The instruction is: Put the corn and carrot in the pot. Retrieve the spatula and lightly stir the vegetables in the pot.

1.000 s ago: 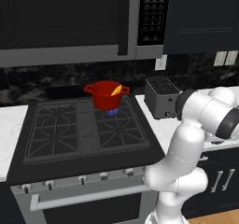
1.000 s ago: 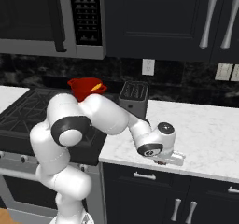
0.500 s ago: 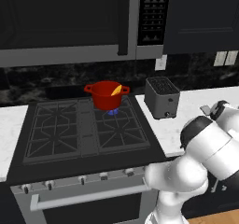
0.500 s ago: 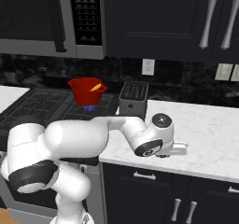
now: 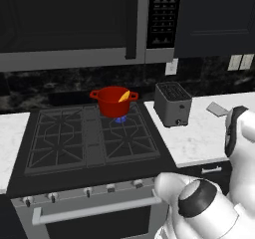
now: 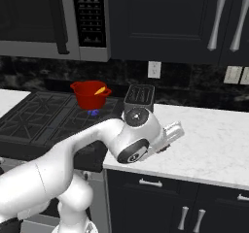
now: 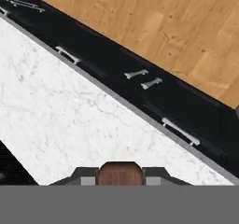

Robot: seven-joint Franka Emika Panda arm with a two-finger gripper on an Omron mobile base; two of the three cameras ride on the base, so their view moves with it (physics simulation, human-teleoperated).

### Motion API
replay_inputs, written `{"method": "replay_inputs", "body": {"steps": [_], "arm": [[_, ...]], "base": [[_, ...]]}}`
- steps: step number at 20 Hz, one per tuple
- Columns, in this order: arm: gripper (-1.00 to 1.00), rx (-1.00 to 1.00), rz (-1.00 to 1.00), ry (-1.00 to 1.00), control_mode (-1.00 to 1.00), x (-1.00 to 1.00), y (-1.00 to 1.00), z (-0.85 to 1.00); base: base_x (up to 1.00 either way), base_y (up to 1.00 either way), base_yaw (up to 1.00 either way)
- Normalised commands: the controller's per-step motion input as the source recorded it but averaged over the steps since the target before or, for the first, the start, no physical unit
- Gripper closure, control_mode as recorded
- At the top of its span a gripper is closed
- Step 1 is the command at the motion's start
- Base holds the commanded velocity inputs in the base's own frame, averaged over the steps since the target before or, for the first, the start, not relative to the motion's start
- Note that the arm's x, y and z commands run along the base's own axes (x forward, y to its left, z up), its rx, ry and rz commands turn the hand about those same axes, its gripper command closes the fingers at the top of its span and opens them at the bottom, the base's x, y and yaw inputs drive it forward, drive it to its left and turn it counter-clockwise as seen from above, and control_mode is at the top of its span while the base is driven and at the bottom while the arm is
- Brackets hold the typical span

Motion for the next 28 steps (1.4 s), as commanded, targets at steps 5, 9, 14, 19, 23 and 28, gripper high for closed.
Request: {"method": "replay_inputs", "body": {"steps": [5,9,14,19,23,28], "arm": [[1.00,-0.50,0.65,0.00,-1.00,-0.24,0.42,0.98],[1.00,-0.54,0.65,-0.06,-1.00,-0.08,0.37,0.91],[1.00,-0.61,0.55,-0.24,-1.00,0.00,0.44,0.88],[1.00,-0.68,0.45,-0.31,-1.00,-0.02,0.65,0.81],[1.00,-0.71,0.30,-0.12,-1.00,-0.01,0.99,0.51],[1.00,-0.62,0.17,-0.01,-1.00,0.00,1.00,0.22]], "base": [[0.00,0.00,0.00],[0.00,0.00,0.00],[0.00,0.00,0.00],[0.00,0.00,0.00],[0.00,0.00,0.00],[0.00,0.00,0.00]]}}
